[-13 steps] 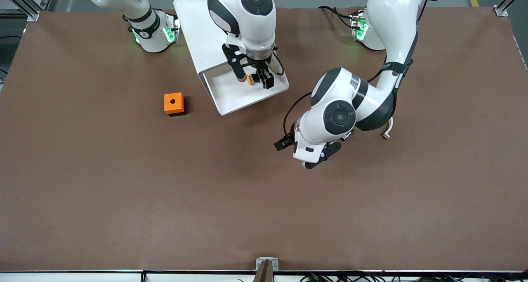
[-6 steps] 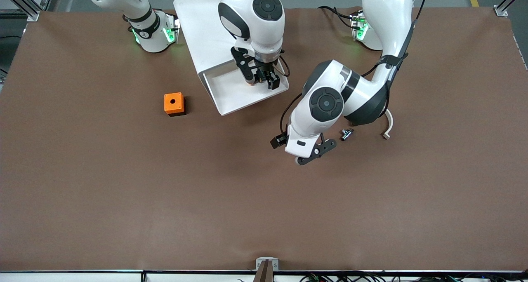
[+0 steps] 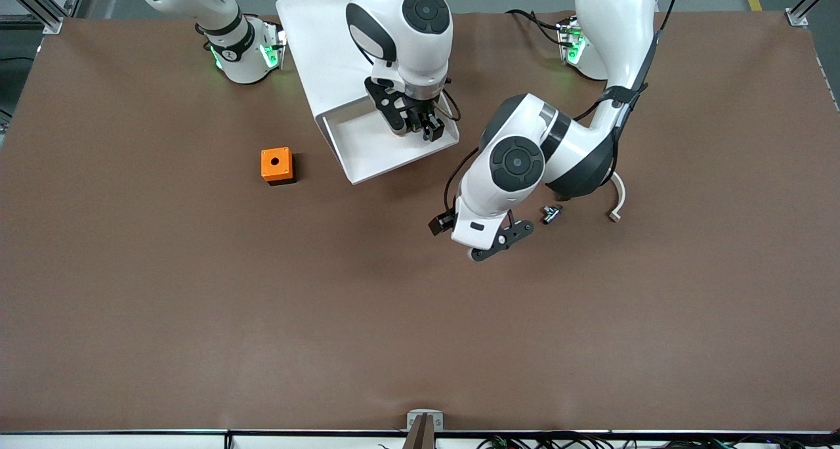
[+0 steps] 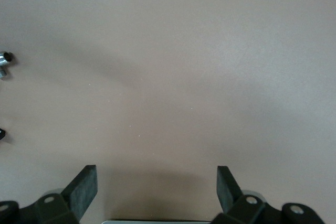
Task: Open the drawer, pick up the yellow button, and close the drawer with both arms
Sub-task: 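Grasp the yellow mushroom button in the drawer with the right gripper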
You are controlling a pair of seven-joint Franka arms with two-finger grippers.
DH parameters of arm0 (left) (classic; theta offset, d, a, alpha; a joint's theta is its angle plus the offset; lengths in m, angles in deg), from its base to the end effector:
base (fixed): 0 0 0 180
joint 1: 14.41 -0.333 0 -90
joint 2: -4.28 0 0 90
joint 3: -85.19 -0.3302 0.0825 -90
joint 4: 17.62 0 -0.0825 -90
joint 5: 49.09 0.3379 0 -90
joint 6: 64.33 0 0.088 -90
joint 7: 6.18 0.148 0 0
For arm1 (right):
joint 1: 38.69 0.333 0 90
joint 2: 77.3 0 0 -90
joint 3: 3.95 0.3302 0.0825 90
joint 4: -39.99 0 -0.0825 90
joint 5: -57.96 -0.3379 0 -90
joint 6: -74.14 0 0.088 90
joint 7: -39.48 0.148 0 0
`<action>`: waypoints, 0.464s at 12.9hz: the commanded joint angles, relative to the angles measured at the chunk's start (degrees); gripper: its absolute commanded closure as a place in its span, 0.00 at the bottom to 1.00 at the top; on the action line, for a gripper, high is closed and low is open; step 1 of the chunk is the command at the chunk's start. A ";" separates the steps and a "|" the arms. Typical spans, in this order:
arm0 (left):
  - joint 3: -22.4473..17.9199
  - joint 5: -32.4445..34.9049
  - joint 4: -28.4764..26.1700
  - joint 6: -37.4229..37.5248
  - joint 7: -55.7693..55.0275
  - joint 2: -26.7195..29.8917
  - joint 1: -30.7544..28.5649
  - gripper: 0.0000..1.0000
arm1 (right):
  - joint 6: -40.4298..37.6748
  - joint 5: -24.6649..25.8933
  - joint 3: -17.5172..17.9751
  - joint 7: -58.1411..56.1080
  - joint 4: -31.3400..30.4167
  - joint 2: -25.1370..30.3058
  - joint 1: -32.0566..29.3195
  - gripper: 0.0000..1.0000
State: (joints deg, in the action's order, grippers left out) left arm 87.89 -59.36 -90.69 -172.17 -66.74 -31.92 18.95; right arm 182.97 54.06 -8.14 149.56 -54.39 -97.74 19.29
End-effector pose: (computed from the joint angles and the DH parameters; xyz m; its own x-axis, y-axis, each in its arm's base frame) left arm 0.5524 -0.4183 0.3696 0.8685 0.4598 -0.1854 0.4783 -0.8754 0.0695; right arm 0.3484 0.4960 0.3908 0.5366 -0.8438 0.0015 -0.8388 -0.5332 0.1097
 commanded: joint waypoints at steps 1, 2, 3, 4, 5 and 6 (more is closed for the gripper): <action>0.02 1.22 -1.72 -0.70 -0.53 1.48 0.12 0.00 | -1.34 0.82 -0.29 -1.43 0.16 0.14 0.21 0.41; 0.02 1.22 -1.64 -0.70 -0.53 1.48 0.03 0.00 | -1.34 0.82 -0.29 -2.22 0.25 0.14 0.12 0.56; 0.02 1.22 -1.72 -0.70 -0.53 1.48 0.03 0.00 | -1.34 0.82 -0.29 -3.27 0.33 0.14 0.12 0.74; 0.02 1.14 -1.72 -0.62 -0.53 1.48 0.03 0.00 | -1.34 0.82 -0.29 -3.28 0.51 0.23 0.12 0.91; 0.02 1.14 -1.72 -0.53 -0.53 1.48 0.03 0.00 | -1.43 0.82 -0.47 -3.37 0.68 0.32 -0.05 0.99; 0.02 1.14 -1.72 -0.53 -0.62 1.48 0.03 0.00 | -1.43 0.74 -0.64 -3.46 1.12 0.49 -0.23 1.00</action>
State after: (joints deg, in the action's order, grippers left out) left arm 87.89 -59.36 -90.79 -172.17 -66.74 -31.92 18.92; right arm 182.34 54.20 -8.48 146.98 -53.73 -97.58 19.28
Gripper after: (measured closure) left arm 0.000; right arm 0.573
